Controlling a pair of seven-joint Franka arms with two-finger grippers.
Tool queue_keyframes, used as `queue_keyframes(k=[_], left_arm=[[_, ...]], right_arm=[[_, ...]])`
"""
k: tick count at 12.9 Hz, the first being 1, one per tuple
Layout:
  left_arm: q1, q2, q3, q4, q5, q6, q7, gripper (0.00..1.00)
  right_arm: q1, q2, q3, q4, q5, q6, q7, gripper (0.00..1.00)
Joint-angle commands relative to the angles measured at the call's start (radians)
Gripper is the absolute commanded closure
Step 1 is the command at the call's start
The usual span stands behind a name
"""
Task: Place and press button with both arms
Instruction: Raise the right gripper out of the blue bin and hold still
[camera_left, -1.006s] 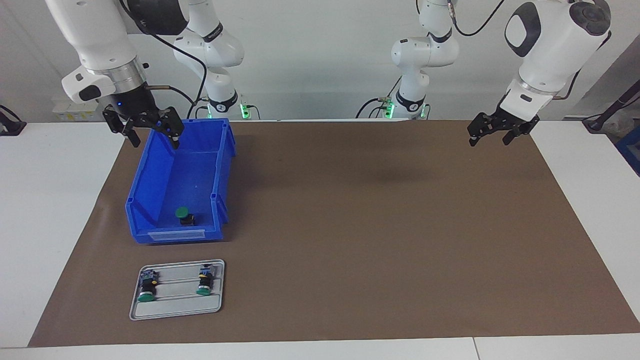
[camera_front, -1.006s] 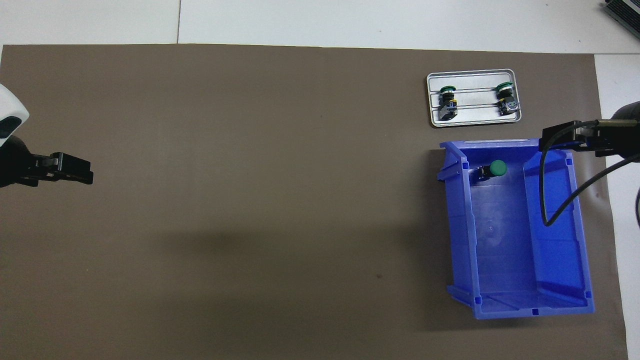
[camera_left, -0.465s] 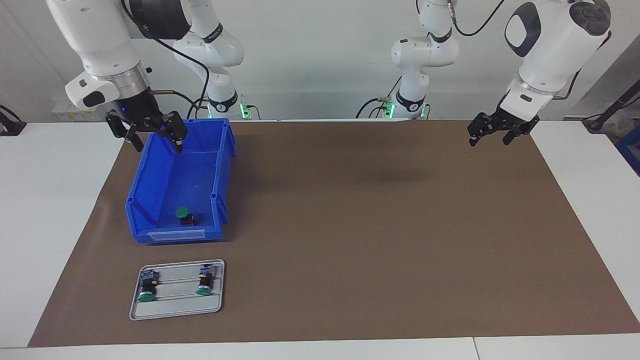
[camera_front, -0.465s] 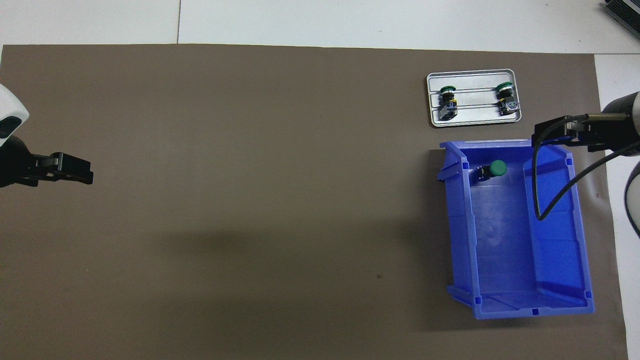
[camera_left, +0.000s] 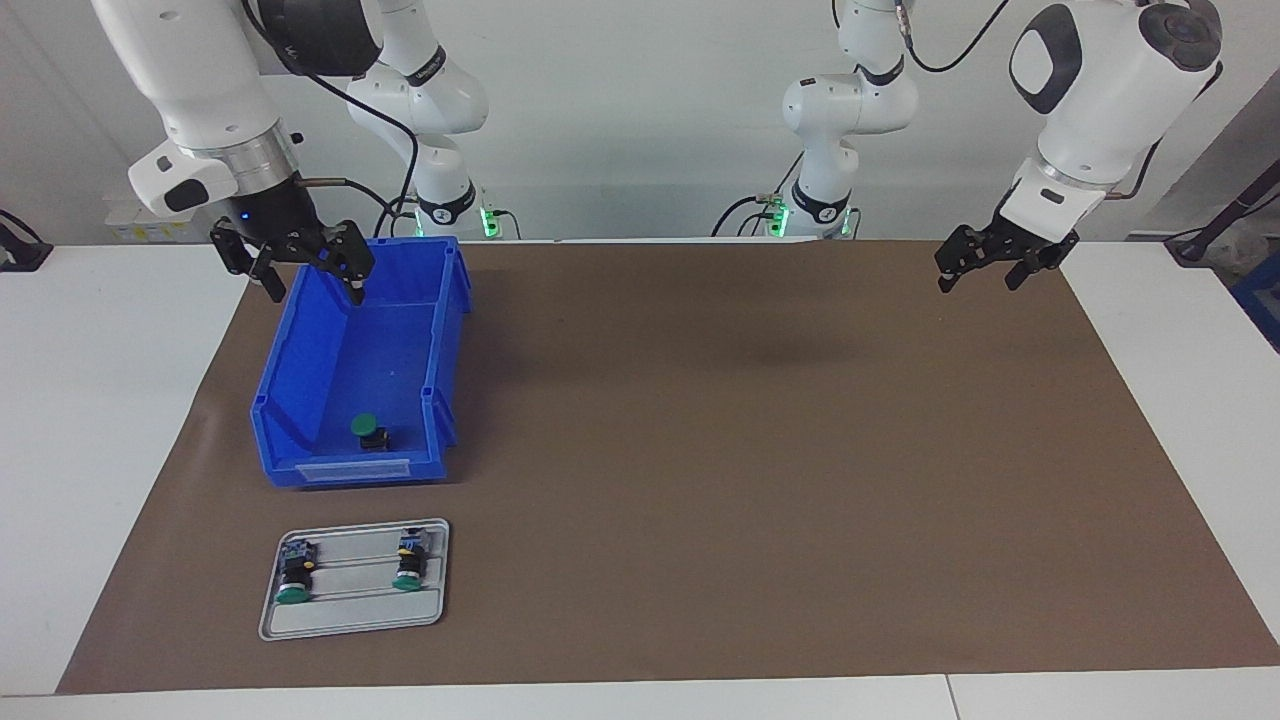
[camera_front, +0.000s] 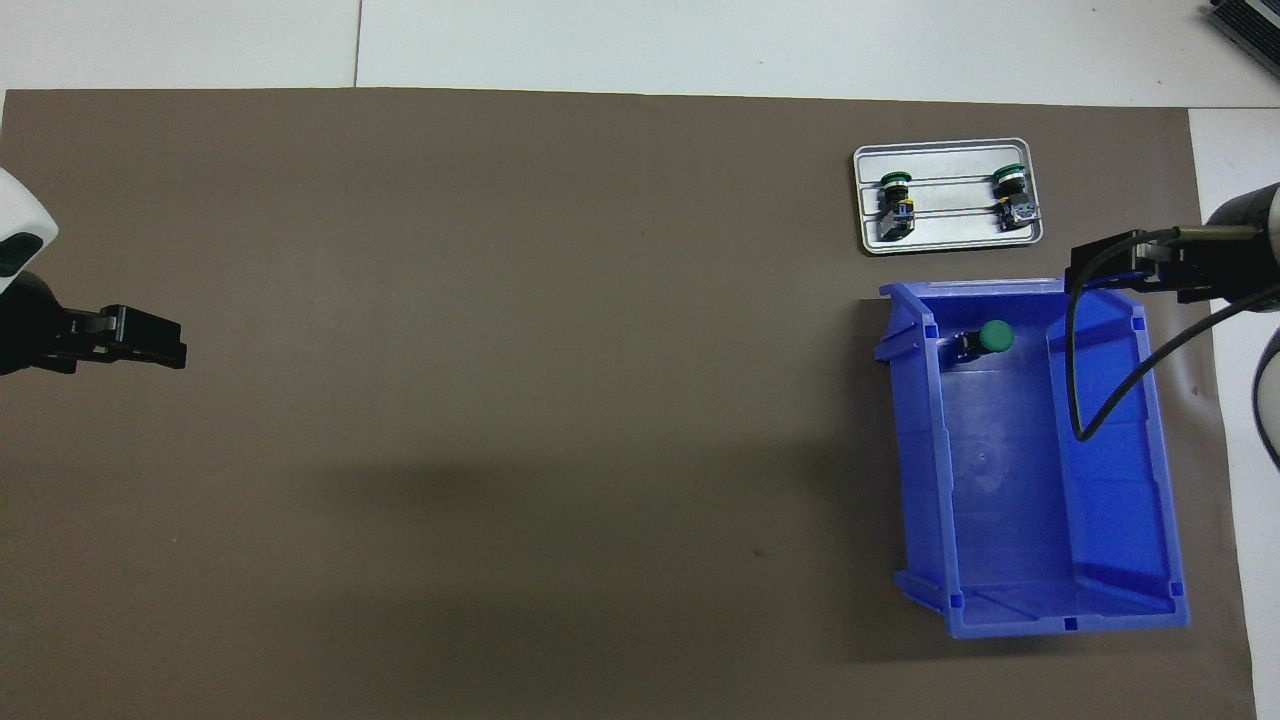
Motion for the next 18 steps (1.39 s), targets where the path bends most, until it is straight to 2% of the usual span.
queue_keyframes(k=[1,5,7,18], left_arm=[[0.013,-0.033,-0.009,-0.038,0.015,0.017,-0.010,0.00],[0.012,-0.033,-0.009,-0.038,0.015,0.017,-0.010,0.00],[0.013,-0.033,-0.009,-0.038,0.015,0.017,-0.010,0.00],[0.013,-0.033,-0.009,-0.038,0.015,0.017,-0.010,0.00]], right_arm=[[-0.002,-0.004,-0.004,0.014,0.024,-0.039,0.010,0.01],[0.038,-0.006,-0.031,0.008,0.024,-0.045,0.011,0.01],[0.122,-0.006,-0.132,0.006,0.026,-0.051,0.010,0.01],[0.121,-0.024,-0.142,-0.036,0.028,-0.073,0.004,0.01]])
